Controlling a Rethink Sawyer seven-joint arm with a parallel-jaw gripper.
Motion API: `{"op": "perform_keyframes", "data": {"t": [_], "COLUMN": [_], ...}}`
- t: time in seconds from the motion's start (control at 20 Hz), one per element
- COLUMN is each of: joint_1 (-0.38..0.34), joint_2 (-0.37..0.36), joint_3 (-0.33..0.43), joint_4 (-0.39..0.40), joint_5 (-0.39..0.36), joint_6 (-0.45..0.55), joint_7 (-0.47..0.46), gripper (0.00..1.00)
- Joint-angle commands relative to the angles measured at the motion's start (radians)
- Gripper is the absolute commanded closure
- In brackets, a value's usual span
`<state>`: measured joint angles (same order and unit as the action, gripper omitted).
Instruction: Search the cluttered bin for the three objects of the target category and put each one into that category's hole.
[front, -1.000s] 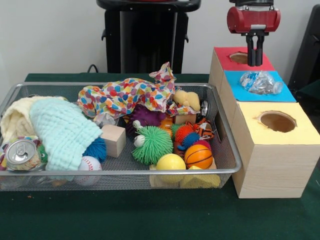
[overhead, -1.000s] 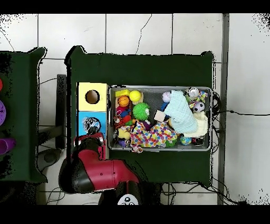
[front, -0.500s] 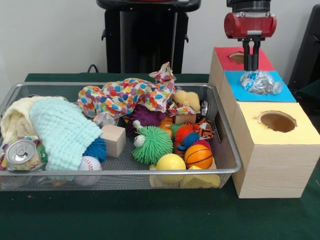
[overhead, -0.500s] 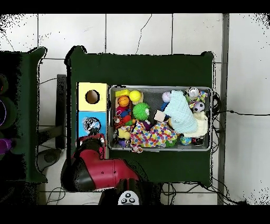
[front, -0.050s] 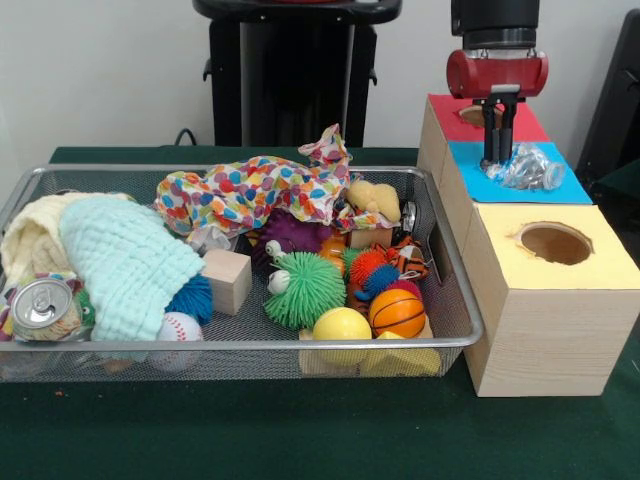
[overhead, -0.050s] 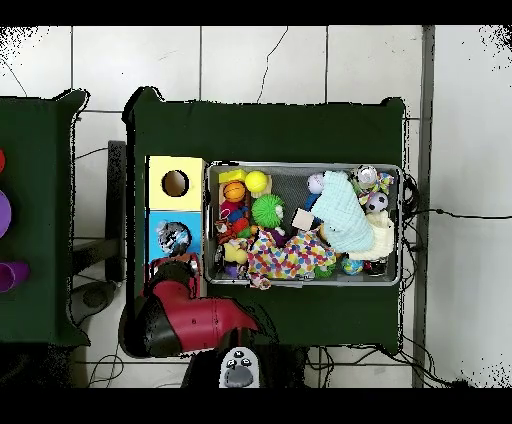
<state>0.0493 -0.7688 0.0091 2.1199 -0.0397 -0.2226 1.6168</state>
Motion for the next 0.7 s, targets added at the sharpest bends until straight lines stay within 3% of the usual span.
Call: {"op": "perform_keyframes", "data": {"t": [0.05, 0.7], "joint_1": [0.024, 0.051], "joint_2": [0.124, 0.252], "joint_3": [0.004, -0.029], "joint_4": [-0.112, -0.182], "joint_5": [0.019, 0.033], "joint_6": [-0.061, -0.153], "joint_7": [0.161, 0.168], "gripper": [1.0, 1.0]}}
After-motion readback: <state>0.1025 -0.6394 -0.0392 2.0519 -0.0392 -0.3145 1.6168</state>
